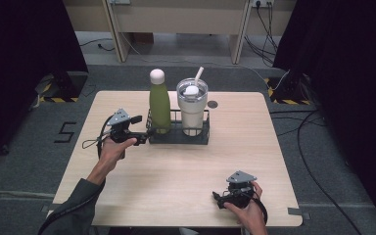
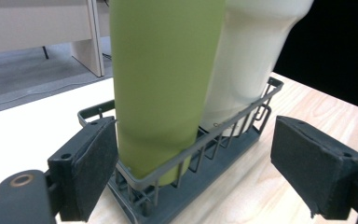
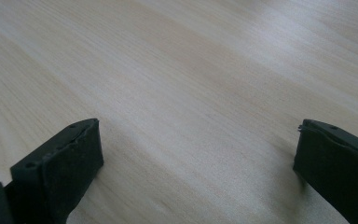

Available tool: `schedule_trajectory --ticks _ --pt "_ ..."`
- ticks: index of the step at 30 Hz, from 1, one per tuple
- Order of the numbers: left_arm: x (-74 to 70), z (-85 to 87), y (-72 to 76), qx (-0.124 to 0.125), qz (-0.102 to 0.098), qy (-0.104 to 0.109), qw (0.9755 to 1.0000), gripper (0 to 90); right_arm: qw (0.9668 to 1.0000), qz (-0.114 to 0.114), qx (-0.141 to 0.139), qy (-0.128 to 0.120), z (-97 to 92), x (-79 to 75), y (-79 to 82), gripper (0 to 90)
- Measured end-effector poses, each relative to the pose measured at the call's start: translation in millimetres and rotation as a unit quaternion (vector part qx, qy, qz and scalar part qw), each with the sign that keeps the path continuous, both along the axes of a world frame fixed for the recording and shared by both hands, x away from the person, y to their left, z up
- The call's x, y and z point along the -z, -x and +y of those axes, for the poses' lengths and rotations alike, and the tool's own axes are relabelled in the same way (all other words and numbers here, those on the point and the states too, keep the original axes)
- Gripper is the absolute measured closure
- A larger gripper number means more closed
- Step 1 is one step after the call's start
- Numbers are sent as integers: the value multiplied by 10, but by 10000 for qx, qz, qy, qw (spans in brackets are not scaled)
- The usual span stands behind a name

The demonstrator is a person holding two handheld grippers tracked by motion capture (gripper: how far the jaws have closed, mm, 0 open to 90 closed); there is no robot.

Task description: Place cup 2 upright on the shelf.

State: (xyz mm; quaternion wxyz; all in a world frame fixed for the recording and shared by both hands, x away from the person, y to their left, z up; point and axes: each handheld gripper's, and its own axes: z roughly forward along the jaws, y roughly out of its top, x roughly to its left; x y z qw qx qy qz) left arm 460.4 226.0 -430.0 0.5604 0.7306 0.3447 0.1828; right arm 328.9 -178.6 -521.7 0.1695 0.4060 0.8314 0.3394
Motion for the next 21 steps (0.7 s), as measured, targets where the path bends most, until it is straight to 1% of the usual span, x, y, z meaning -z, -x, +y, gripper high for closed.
schedule_trajectory --ticks 10,21 --pt "18 27 148 107 29 26 9999 145 10000 -11 0 -7 4 3 -1 13" --pt "76 30 302 220 69 79 9997 145 10000 -9 7 -11 6 4 -1 12"
